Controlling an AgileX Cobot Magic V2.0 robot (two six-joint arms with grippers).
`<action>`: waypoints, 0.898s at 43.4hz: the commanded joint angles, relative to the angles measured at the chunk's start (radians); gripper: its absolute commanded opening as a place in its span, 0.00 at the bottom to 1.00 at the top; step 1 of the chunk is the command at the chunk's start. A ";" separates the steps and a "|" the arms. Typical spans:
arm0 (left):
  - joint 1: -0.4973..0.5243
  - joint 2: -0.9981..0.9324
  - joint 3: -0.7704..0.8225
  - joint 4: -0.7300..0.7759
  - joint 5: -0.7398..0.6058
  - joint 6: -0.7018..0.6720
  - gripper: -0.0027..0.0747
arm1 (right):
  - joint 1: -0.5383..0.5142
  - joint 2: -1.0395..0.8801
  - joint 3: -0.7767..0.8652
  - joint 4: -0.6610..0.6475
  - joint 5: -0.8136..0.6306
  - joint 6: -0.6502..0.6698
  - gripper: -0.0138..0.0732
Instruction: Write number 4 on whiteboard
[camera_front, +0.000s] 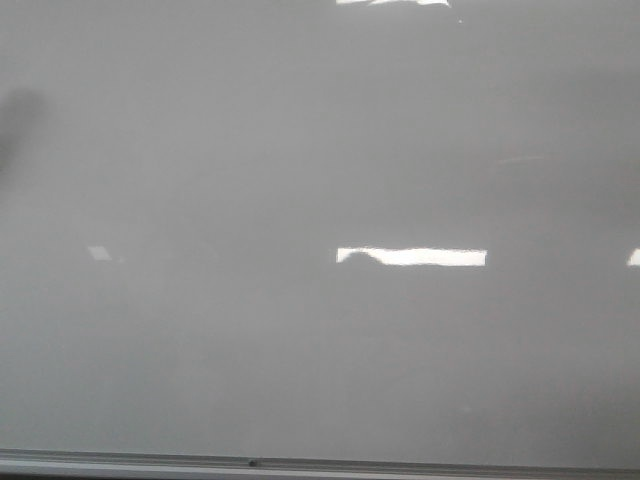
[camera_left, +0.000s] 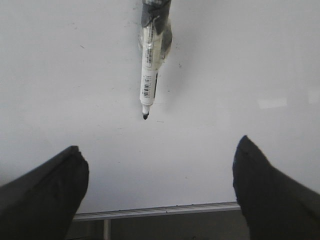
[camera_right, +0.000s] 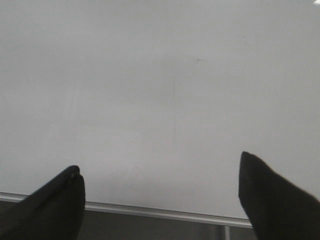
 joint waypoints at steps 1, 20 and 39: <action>0.028 0.059 -0.065 0.007 -0.071 -0.013 0.76 | -0.005 0.007 -0.027 -0.006 -0.067 -0.010 0.90; 0.065 0.292 -0.105 -0.015 -0.271 0.053 0.76 | -0.005 0.007 -0.027 -0.006 -0.069 -0.010 0.90; 0.065 0.428 -0.117 -0.015 -0.440 0.053 0.76 | -0.005 0.007 -0.027 -0.006 -0.070 -0.010 0.90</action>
